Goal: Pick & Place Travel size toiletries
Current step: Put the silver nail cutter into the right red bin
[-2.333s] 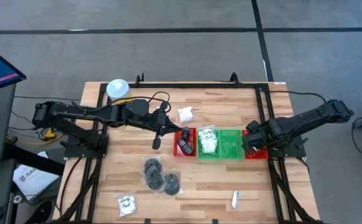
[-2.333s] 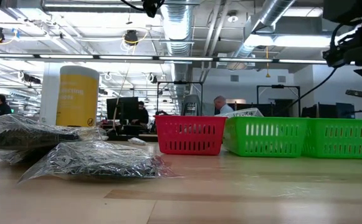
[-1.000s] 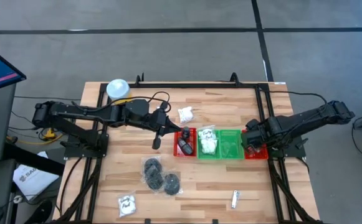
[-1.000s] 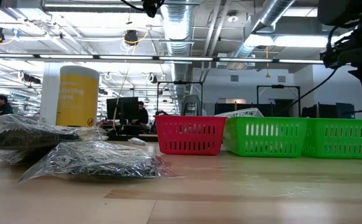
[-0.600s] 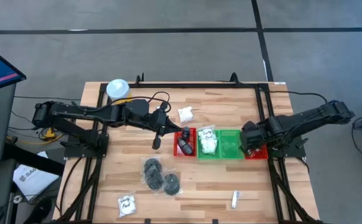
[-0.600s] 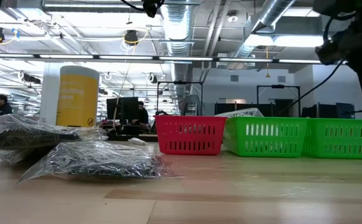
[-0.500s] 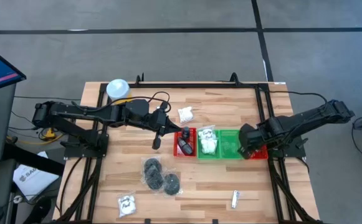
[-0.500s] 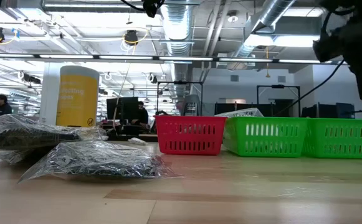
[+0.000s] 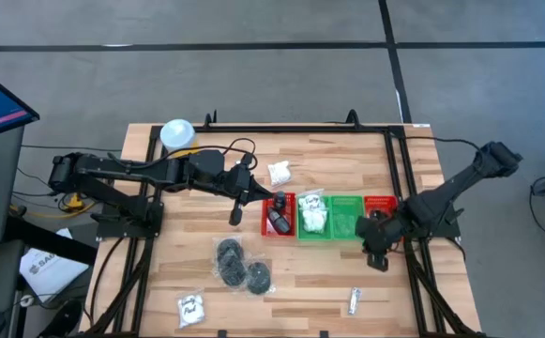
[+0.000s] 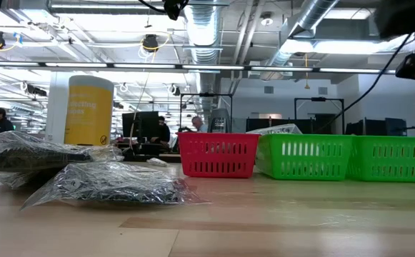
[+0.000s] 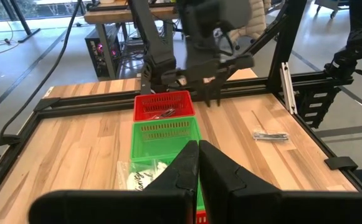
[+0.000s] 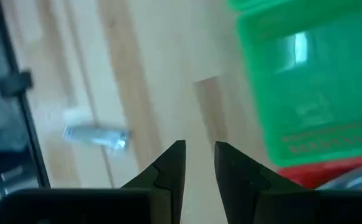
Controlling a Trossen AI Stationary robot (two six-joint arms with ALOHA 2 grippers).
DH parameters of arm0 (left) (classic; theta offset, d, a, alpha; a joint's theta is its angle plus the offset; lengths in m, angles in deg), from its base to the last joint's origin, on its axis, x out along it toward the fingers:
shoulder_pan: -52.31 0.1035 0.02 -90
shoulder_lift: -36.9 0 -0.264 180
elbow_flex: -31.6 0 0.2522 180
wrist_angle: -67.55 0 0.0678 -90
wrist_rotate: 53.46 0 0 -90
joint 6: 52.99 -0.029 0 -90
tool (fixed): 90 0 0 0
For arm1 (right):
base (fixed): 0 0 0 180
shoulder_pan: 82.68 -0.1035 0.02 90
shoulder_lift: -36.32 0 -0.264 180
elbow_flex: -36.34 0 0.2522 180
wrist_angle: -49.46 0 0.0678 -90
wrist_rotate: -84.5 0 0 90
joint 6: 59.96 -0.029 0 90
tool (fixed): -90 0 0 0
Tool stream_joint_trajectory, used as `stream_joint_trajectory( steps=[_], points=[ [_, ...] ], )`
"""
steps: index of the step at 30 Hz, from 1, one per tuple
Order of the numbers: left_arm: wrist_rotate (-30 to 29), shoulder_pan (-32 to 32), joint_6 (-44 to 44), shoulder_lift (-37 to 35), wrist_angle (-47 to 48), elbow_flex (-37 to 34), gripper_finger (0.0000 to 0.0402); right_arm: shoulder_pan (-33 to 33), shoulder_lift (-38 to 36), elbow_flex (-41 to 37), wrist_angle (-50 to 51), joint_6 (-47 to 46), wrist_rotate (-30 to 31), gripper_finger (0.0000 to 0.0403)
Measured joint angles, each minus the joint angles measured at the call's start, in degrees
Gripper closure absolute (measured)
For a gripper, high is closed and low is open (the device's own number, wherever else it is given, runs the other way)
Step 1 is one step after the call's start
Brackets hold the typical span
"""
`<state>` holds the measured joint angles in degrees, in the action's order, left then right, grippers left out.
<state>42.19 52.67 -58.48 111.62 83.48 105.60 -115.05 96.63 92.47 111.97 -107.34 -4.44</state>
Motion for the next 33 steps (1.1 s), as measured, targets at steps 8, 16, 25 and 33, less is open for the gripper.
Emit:
stream_joint_trajectory(
  steps=[8, 16, 25, 33],
  points=[
    [0.00, 0.00, 0.00, 0.02, 0.00, 0.00, 0.0398, -7.58, 11.66, 0.00, -11.59, 12.17, 0.00, 0.0326],
    [0.00, 0.00, 0.00, 0.02, 0.00, 0.00, 0.0398, -9.19, 22.85, 4.52, -16.00, 14.41, -1.29, 0.0326],
    [0.00, 0.35, -0.04, 0.02, -0.07, 0.00, 0.0398, -8.26, 29.52, 9.31, -14.32, 16.64, -4.43, 0.0326],
    [0.00, 0.35, 0.42, 0.02, -0.11, -0.01, 0.0398, -8.27, 30.93, 11.69, -16.07, 17.51, -10.77, 0.0324]
  ],
)
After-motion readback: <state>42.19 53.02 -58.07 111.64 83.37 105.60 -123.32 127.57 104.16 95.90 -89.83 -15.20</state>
